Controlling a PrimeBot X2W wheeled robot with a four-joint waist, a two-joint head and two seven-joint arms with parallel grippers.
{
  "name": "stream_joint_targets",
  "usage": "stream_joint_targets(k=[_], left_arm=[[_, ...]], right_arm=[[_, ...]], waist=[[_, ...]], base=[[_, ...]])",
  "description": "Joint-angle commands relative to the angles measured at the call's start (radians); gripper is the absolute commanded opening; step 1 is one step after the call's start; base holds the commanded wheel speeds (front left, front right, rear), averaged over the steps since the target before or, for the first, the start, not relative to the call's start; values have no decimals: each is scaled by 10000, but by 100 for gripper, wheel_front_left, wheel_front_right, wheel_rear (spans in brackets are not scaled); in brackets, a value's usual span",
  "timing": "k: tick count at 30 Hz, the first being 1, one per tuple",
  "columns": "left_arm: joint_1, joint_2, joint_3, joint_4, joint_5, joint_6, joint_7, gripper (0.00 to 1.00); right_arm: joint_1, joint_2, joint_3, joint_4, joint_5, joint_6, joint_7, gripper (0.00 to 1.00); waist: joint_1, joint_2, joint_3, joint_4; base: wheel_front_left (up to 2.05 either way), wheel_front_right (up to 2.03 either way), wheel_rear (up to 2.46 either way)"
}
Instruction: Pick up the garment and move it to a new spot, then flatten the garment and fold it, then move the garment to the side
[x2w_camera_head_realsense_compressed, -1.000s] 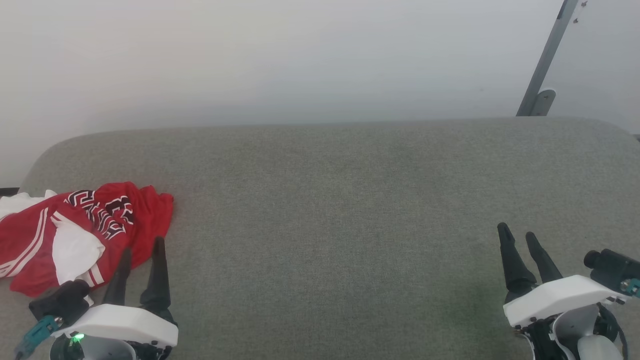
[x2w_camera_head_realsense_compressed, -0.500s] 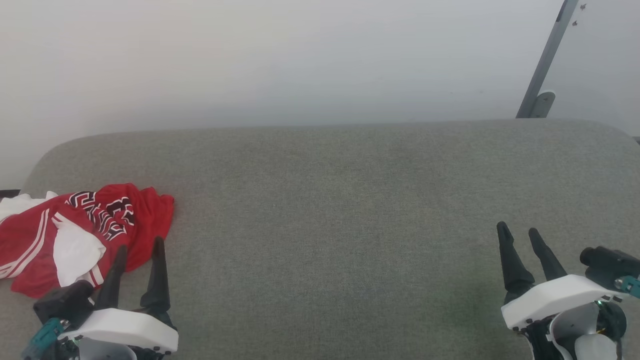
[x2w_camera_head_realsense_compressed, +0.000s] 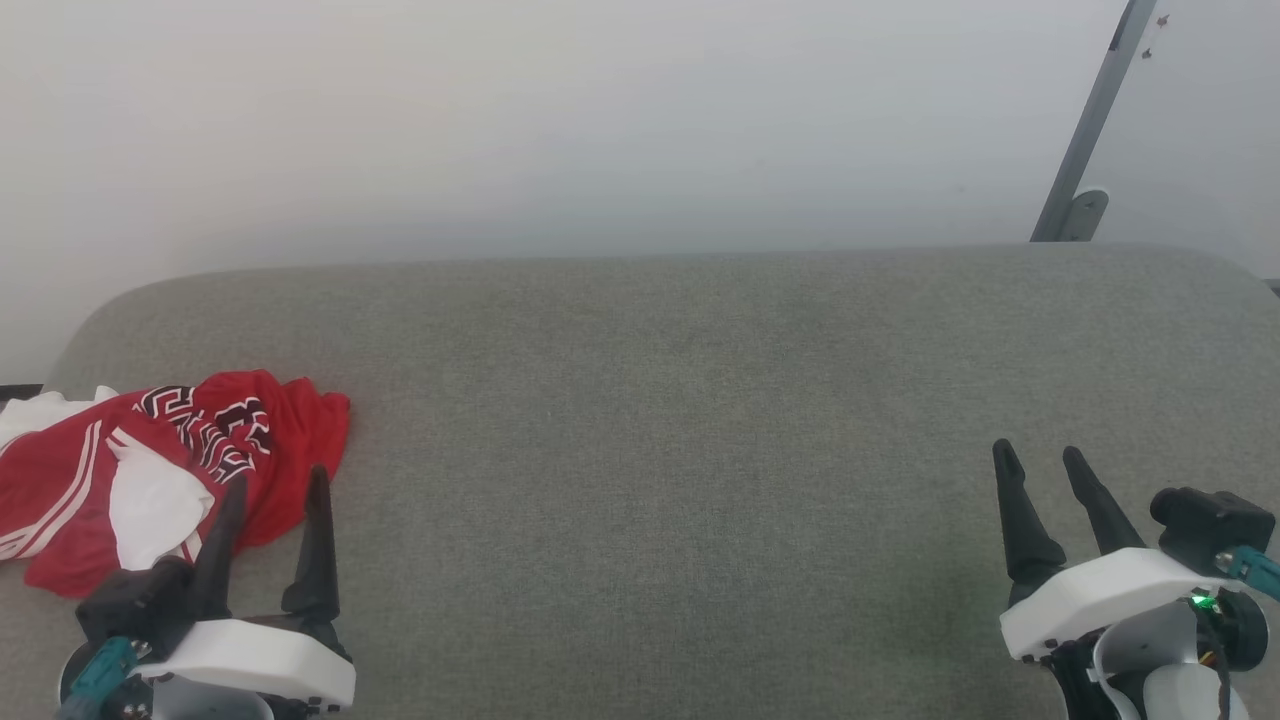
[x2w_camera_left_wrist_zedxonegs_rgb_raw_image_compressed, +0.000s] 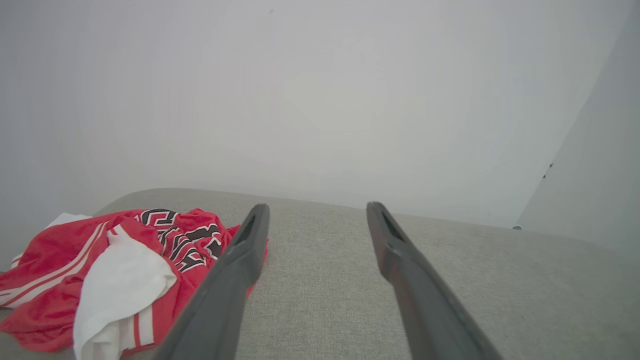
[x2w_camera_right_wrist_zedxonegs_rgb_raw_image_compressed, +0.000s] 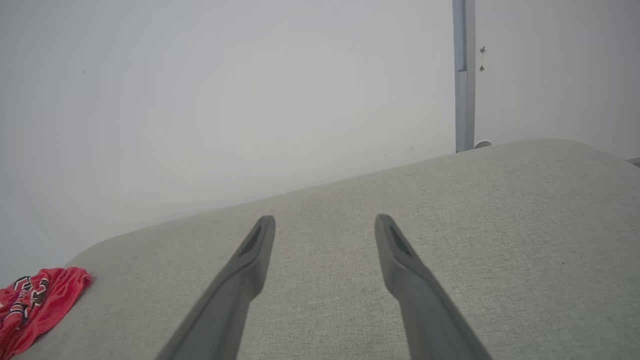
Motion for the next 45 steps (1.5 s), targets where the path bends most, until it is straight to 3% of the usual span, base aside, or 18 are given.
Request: stream_joint_targets(k=[1, 25, 45], left_arm=[[62, 88, 37, -106, 260, -64, -106, 100], [202, 129, 212, -206, 1642, -444, -522, 100], [128, 32, 274, 78, 1457, -556, -521, 100]], right_arm=[[-19, 23, 22, -81, -272, 6, -108, 100], [4, -4, 123, -233, -1871, 7, -393, 100], [43, -97, 219, -221, -1873, 6, -483, 100]], waist=[[0, 0, -12, 6], [0, 0, -131, 20], [0, 0, -168, 61]], base=[[0, 0, 0], [0, 0, 0], [0, 0, 0]])
